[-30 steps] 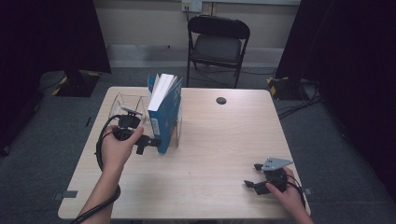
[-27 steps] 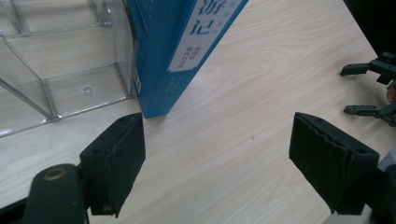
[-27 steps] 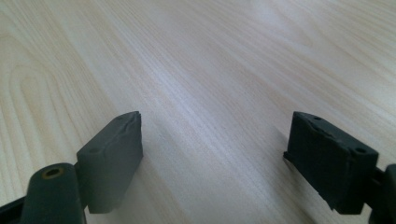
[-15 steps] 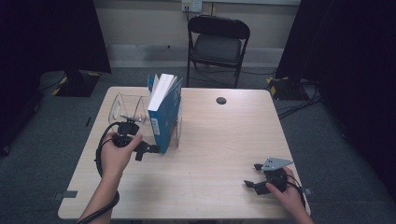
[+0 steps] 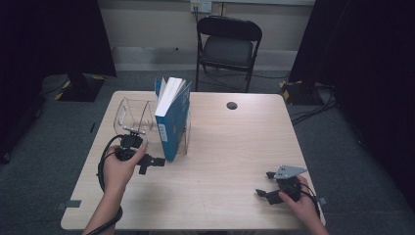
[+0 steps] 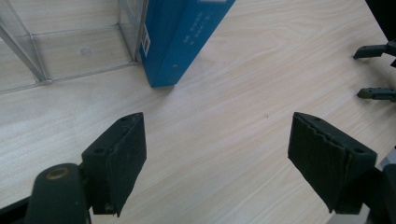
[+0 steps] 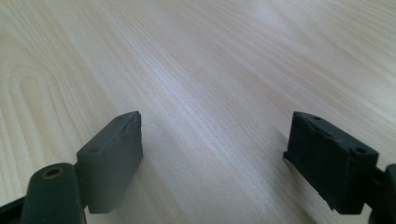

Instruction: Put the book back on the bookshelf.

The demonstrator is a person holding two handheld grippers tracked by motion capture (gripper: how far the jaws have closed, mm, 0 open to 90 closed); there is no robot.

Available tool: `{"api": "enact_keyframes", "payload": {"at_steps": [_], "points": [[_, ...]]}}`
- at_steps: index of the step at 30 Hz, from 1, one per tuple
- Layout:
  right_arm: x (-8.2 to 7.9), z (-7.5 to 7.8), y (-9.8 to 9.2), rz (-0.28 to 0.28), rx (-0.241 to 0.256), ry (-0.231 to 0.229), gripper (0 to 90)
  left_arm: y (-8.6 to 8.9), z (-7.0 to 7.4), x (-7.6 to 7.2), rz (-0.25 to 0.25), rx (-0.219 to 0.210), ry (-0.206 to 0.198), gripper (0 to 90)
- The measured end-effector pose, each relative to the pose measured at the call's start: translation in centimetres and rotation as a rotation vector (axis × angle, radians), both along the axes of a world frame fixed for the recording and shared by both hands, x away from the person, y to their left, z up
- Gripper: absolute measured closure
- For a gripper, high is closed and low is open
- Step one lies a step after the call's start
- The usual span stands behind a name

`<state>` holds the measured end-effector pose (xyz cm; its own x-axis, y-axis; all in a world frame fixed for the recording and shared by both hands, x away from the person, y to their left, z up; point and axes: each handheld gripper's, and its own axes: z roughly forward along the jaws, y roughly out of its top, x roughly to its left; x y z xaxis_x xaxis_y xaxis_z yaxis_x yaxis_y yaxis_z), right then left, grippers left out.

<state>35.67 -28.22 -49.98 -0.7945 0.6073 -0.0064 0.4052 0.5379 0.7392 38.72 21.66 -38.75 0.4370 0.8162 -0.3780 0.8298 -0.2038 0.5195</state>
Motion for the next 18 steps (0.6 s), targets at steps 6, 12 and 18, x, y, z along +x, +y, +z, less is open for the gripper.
{"api": "enact_keyframes", "payload": {"at_steps": [6,12,18], "points": [[0.0,0.0,0.0,0.000,0.000,-0.001,17.6,0.5,-0.7,-0.3,0.003,-0.006,0.011,19.6],[0.0,0.0,0.0,0.000,0.000,0.000,17.6,0.9,-1.1,-0.6,0.014,-0.007,0.008,20.1],[0.0,0.0,0.0,0.000,0.000,0.000,17.6,1.3,-1.6,-1.0,0.024,-0.011,0.007,20.1]]}}
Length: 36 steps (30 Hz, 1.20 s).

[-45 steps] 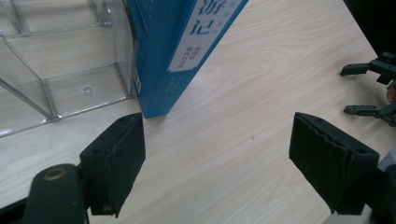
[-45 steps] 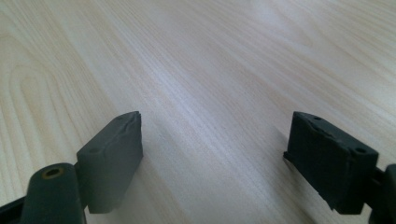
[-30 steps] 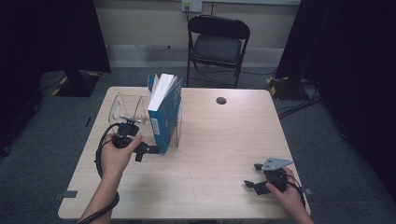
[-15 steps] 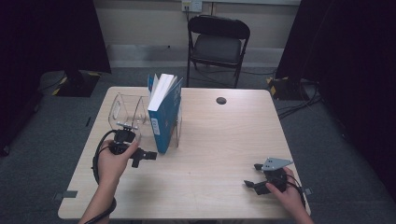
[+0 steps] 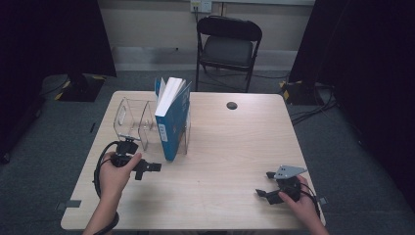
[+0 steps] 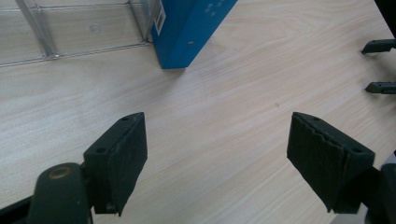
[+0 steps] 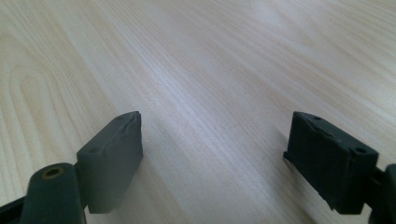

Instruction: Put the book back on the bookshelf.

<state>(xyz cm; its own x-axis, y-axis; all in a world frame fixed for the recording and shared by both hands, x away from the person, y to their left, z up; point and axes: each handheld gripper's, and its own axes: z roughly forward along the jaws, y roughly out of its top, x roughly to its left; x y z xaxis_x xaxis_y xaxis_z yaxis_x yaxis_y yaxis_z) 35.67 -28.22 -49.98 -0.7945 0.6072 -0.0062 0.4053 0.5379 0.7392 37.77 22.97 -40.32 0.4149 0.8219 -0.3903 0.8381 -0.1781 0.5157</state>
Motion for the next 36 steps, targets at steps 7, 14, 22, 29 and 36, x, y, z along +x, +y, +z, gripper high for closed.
{"api": "enact_keyframes", "payload": {"at_steps": [7,14,22,29,36], "points": [[0.0,0.0,0.0,0.000,0.000,0.000,17.6,0.6,-0.7,-0.3,-0.005,-0.007,0.014,20.1],[0.0,0.0,0.0,0.000,0.000,0.000,17.6,1.1,-1.2,-0.6,0.013,-0.009,0.014,20.3],[0.0,0.0,0.0,0.000,0.000,0.000,17.6,1.6,-2.0,-1.0,0.024,-0.018,0.021,20.5],[0.0,0.0,0.0,0.000,0.000,0.000,17.6,1.8,-2.8,-1.2,0.024,-0.020,0.031,20.8],[0.0,0.0,0.0,0.000,0.000,0.000,17.6,1.9,-3.4,-1.3,0.031,-0.025,0.042,21.2]]}}
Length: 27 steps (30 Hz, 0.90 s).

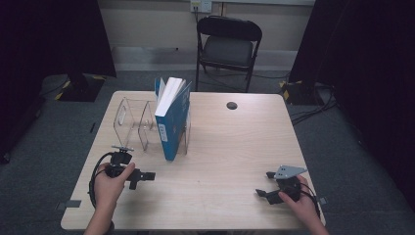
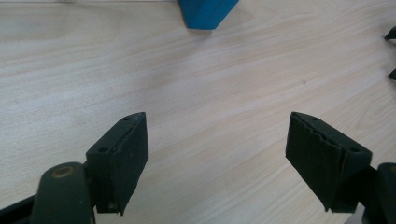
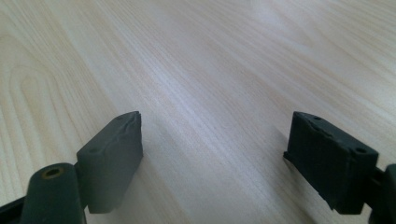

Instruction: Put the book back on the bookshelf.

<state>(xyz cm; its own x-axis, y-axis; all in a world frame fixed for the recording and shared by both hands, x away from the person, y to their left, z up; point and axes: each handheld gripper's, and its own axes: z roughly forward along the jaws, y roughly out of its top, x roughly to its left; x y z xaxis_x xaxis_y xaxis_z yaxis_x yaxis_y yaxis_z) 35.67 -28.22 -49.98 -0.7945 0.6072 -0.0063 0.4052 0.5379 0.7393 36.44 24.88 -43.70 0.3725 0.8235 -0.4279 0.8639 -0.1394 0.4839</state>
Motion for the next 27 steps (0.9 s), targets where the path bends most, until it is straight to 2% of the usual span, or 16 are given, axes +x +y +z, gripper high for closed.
{"api": "enact_keyframes", "payload": {"at_steps": [27], "points": [[0.0,0.0,0.0,0.000,0.000,0.000,17.6,1.4,-2.4,-1.1,0.011,0.016,0.027,21.6]]}}
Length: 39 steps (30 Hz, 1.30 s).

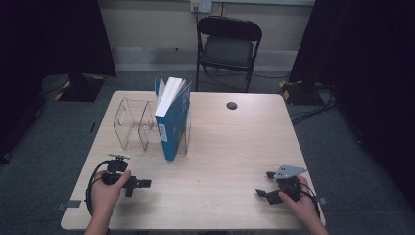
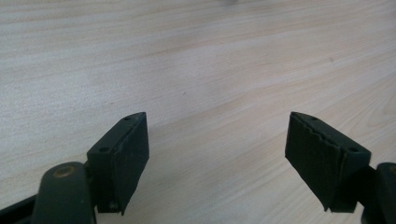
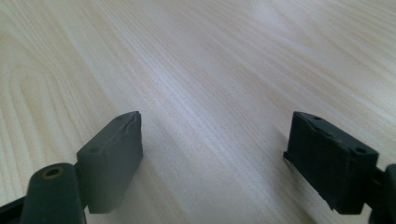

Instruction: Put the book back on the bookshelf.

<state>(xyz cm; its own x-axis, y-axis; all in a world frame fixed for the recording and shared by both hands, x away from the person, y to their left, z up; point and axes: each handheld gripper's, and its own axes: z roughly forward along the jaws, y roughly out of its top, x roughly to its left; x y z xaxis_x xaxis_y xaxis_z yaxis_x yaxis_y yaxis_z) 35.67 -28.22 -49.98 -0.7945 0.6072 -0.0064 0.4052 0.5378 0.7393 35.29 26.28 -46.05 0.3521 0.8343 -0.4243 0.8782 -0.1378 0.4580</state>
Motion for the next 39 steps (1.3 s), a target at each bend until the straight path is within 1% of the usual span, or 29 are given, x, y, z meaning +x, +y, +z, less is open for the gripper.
{"api": "enact_keyframes", "payload": {"at_steps": [2,4,6,9,11,12,15,16,18,21,24,28,29,33,34,35,39], "points": [[0.0,0.0,0.0,0.000,0.000,0.000,17.6,0.0,-0.2,-0.1,0.002,-0.004,0.001,21.6],[0.0,0.0,0.0,0.000,0.000,-0.001,17.6,0.1,-0.3,-0.1,-0.002,0.003,0.006,21.7],[0.0,0.0,0.0,0.000,0.000,-0.001,17.6,0.1,-0.4,-0.2,-0.003,-0.003,0.007,21.7],[0.0,0.0,0.0,0.000,0.000,0.000,17.6,0.1,-0.6,-0.2,0.005,-0.002,0.003,21.8],[0.0,0.0,0.0,0.000,0.000,-0.001,17.6,0.2,-0.7,-0.3,-0.001,0.009,0.000,21.8],[0.0,0.0,0.0,0.000,0.000,-0.001,17.6,0.2,-0.8,-0.4,0.000,0.005,-0.001,21.8],[0.0,0.0,0.0,0.000,0.000,0.000,17.6,0.2,-1.0,-0.5,-0.003,0.019,-0.002,21.7],[0.0,0.0,0.0,0.000,0.000,-0.001,17.6,0.2,-1.1,-0.5,-0.002,0.015,-0.002,21.8],[0.0,0.0,0.0,0.000,0.000,-0.001,17.6,0.2,-1.3,-0.6,-0.007,0.021,-0.005,21.8],[0.0,0.0,0.0,0.000,0.000,-0.001,17.6,0.1,-1.3,-0.7,-0.006,0.037,-0.027,22.2],[0.0,0.0,0.0,0.000,0.000,0.000,17.6,0.1,-1.4,-0.8,-0.015,0.031,-0.035,21.9],[0.0,0.0,0.0,0.000,0.000,0.000,17.6,0.0,-1.5,-1.0,-0.031,0.036,-0.061,19.4],[0.0,0.0,0.0,0.000,0.000,0.000,17.6,0.0,-1.6,-1.1,-0.036,0.039,-0.078,19.1],[0.0,0.0,0.0,0.001,-0.001,-0.001,17.6,-0.1,-1.8,-1.4,-0.041,0.041,-0.109,18.2],[0.0,0.0,0.0,0.000,0.000,0.000,17.6,-0.2,-1.8,-1.5,-0.051,0.050,-0.120,17.9],[0.0,0.0,0.0,0.000,0.000,-0.001,17.6,-0.2,-1.8,-1.6,-0.049,0.056,-0.131,17.4],[0.0,0.0,0.0,0.000,-0.001,-0.001,17.6,-0.4,-2.1,-2.0,-0.072,0.071,-0.170,16.4]]}}
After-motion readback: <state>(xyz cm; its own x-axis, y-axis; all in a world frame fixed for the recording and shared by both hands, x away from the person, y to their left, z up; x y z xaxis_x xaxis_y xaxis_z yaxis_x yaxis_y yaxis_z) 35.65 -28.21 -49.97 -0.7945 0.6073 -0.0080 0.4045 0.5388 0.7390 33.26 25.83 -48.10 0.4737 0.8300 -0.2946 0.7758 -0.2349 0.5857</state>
